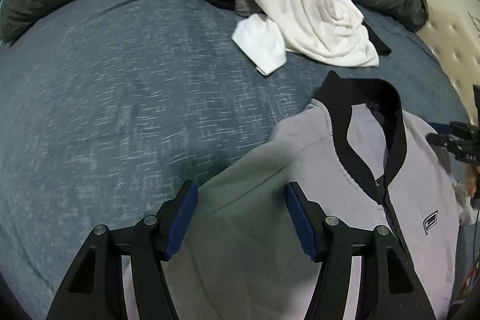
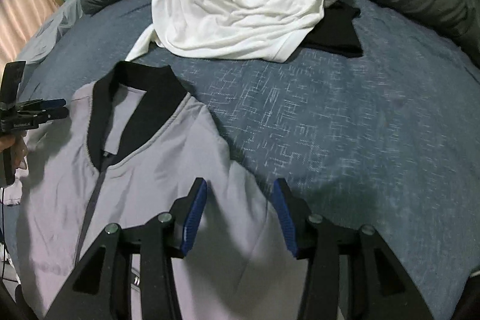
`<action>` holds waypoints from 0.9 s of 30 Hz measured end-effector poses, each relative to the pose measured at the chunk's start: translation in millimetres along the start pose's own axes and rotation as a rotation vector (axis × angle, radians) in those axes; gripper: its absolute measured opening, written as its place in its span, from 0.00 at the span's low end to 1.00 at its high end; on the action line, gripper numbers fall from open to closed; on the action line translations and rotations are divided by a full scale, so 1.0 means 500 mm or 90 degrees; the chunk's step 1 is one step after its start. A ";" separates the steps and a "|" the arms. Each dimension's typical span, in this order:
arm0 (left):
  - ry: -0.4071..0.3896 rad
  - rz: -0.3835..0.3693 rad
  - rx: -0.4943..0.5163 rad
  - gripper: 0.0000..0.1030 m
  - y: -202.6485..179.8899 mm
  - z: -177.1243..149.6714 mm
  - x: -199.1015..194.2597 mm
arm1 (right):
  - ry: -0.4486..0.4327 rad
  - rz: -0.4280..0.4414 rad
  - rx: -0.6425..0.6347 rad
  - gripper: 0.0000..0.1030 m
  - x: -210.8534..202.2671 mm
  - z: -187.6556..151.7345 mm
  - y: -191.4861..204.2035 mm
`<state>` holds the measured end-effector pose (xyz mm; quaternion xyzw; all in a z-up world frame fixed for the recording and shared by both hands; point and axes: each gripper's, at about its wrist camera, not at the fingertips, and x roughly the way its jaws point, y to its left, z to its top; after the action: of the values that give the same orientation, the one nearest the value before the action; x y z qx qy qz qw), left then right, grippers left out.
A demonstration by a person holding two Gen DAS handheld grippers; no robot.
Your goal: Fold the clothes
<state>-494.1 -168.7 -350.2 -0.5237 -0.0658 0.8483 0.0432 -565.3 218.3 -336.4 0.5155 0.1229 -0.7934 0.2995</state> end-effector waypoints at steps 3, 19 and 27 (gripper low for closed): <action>0.007 -0.010 0.011 0.37 -0.007 0.005 0.015 | 0.007 0.006 -0.012 0.35 0.022 0.008 0.000; -0.048 0.039 0.001 0.02 -0.020 0.102 -0.029 | -0.110 -0.125 -0.051 0.03 -0.036 0.061 0.019; -0.040 0.061 -0.037 0.03 0.002 0.120 0.035 | -0.106 -0.157 -0.008 0.03 -0.006 0.092 -0.007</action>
<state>-555.5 -171.2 -339.1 -0.5005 -0.0667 0.8630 -0.0144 -600.9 198.8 -313.8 0.4270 0.1652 -0.8633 0.2124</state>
